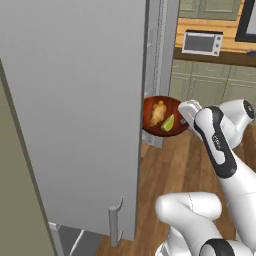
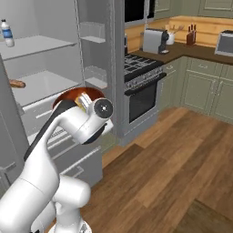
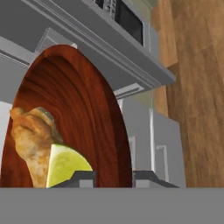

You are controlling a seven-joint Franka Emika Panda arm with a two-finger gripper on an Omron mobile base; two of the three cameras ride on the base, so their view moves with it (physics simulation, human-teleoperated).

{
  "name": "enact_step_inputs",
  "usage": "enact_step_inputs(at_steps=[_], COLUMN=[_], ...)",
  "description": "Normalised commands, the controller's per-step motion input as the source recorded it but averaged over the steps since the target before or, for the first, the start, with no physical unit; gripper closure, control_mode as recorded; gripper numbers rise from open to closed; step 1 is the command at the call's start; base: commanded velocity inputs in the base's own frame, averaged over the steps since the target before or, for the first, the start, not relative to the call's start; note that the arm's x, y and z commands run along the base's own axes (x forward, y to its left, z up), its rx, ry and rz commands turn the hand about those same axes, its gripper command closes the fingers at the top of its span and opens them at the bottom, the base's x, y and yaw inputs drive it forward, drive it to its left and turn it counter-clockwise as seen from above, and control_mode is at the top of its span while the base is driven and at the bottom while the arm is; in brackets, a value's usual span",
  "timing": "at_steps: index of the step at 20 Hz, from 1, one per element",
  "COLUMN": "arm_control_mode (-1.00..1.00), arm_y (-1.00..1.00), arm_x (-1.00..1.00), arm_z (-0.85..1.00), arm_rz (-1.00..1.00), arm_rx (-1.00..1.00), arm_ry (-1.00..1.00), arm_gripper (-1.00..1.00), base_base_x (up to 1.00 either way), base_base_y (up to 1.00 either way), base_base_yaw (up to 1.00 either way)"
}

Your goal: Pick the chicken drumstick and lemon wedge from their plates and place them in the bowl. Then put the bowl in the fridge.

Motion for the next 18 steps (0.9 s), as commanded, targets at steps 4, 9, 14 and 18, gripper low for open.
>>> enact_step_inputs(at_steps=[4,9,14,18], arm_control_mode=[1.00,1.00,1.00,1.00], arm_y=[0.00,0.00,0.00,0.00], arm_x=[0.00,0.00,0.00,0.00], arm_z=[0.00,0.00,0.00,0.00], arm_rz=[0.00,0.00,0.00,0.00], arm_rx=[0.00,0.00,0.00,0.00], arm_ry=[0.00,0.00,0.00,0.00], arm_gripper=[1.00,1.00,1.00,1.00], base_base_x=[0.59,0.87,1.00,0.99], base_base_y=[-0.41,-0.54,-0.55,-0.70], base_base_yaw=[0.28,0.17,0.08,0.00])
